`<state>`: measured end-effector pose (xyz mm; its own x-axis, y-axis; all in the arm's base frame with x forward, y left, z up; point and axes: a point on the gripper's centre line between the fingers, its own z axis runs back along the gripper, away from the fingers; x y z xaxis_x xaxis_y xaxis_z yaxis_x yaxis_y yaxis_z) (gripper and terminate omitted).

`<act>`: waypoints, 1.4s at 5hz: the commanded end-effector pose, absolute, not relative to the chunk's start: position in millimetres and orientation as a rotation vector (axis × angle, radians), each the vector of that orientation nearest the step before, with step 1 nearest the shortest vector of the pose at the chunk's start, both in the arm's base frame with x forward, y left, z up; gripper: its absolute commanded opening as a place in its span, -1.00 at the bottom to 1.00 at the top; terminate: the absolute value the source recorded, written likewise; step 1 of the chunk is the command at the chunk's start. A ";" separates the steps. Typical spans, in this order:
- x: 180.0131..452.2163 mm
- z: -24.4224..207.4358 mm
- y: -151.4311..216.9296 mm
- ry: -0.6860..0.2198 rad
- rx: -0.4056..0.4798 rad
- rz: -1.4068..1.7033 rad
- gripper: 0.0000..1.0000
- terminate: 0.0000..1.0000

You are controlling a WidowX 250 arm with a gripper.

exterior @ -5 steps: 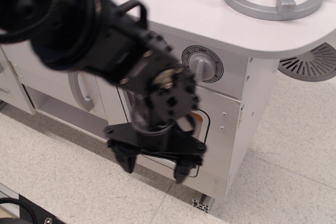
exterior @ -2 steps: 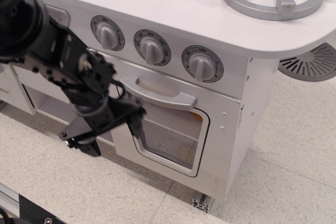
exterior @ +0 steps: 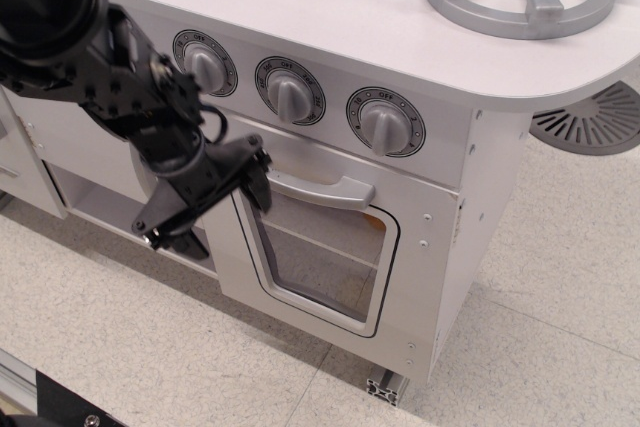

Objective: Open oven

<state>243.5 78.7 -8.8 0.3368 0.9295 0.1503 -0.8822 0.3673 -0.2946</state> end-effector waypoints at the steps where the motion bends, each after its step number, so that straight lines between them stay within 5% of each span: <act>1: 262.5 3.3 83.6 -0.355 -0.296 1.248 1.00 -1.00; 4: 283.8 -10.6 81.7 -0.363 -0.333 1.309 1.00 -1.00; 7: 256.2 -16.8 86.3 -0.318 -0.196 1.271 1.00 -1.00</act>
<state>263.5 86.5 -20.0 0.2272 0.9684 0.1029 -0.9174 0.2483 -0.3109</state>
